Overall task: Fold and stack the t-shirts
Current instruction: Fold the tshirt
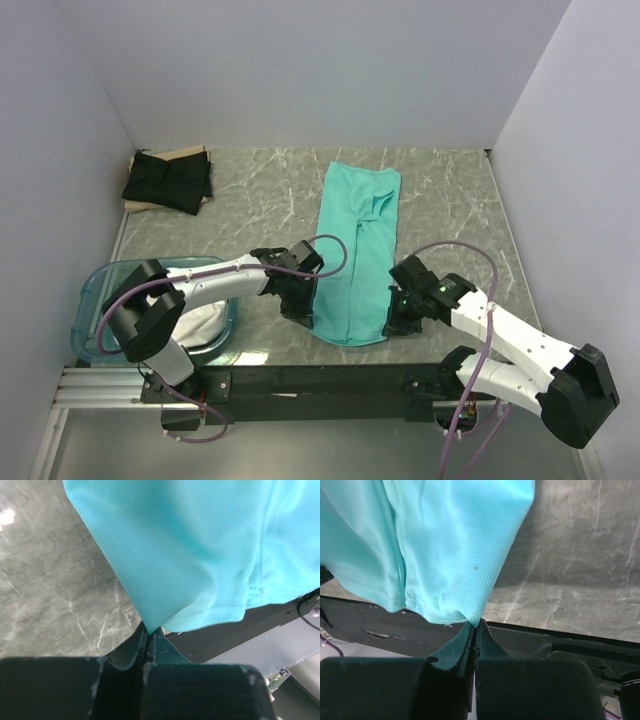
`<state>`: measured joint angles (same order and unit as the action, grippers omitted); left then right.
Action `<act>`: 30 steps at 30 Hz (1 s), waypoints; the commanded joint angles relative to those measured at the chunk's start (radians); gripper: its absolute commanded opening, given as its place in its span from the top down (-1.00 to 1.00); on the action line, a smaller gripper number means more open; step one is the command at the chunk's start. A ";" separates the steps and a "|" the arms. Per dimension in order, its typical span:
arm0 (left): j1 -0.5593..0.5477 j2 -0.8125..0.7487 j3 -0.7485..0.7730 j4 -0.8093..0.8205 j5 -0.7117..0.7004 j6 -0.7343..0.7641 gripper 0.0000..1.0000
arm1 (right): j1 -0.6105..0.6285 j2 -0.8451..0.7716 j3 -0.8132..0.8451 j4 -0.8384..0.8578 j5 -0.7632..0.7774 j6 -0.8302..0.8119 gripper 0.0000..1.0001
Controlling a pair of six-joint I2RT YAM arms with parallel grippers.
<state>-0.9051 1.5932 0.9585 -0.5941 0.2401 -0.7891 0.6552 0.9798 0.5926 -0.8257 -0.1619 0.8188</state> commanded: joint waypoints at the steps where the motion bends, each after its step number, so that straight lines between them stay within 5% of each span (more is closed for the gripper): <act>1: 0.012 -0.036 0.065 -0.053 -0.062 0.008 0.99 | 0.007 0.014 0.061 -0.026 0.053 0.013 1.00; 13: 0.090 -0.038 0.129 -0.044 -0.094 0.039 0.99 | 0.006 0.112 0.168 -0.021 0.160 0.019 1.00; 30: 0.229 0.151 0.339 -0.022 -0.070 0.149 0.99 | -0.071 0.365 0.401 0.008 0.265 -0.064 1.00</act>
<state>-0.7002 1.7222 1.2346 -0.6346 0.1585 -0.6811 0.6163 1.3254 0.9375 -0.8272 0.0647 0.7864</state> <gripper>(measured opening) 0.020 0.010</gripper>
